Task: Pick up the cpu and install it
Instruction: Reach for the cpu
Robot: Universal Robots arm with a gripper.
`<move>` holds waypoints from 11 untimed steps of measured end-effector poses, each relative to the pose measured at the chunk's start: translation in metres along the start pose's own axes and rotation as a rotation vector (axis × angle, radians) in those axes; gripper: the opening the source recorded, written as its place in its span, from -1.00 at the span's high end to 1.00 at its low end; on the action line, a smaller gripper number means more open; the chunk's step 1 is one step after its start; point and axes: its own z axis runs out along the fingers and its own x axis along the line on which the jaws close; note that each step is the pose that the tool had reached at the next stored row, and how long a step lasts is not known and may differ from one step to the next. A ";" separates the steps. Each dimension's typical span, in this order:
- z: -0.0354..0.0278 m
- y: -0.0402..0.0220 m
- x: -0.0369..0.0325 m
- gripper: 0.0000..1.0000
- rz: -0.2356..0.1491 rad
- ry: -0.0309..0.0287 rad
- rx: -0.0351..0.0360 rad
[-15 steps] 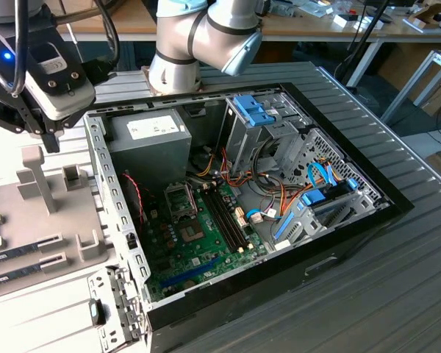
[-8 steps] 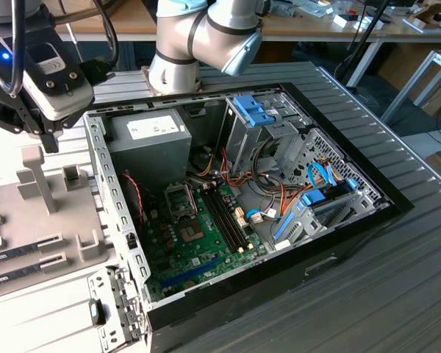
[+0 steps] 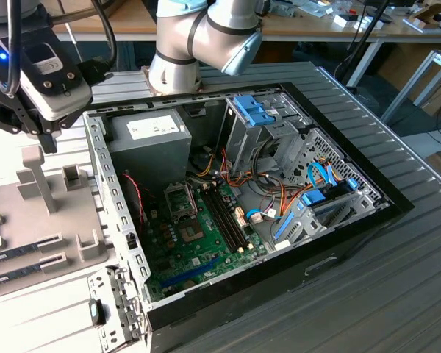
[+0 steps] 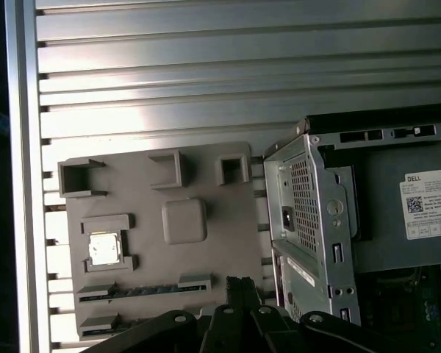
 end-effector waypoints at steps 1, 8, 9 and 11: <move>0.0000 0.0000 0.0001 0.80 0.000 0.0000 0.0000; 0.0001 -0.0001 0.0018 0.80 0.000 -0.0001 -0.0001; 0.0001 -0.0001 0.0019 0.80 0.000 -0.0001 -0.0001; 0.0001 -0.0002 0.0024 0.80 0.000 0.0000 0.0000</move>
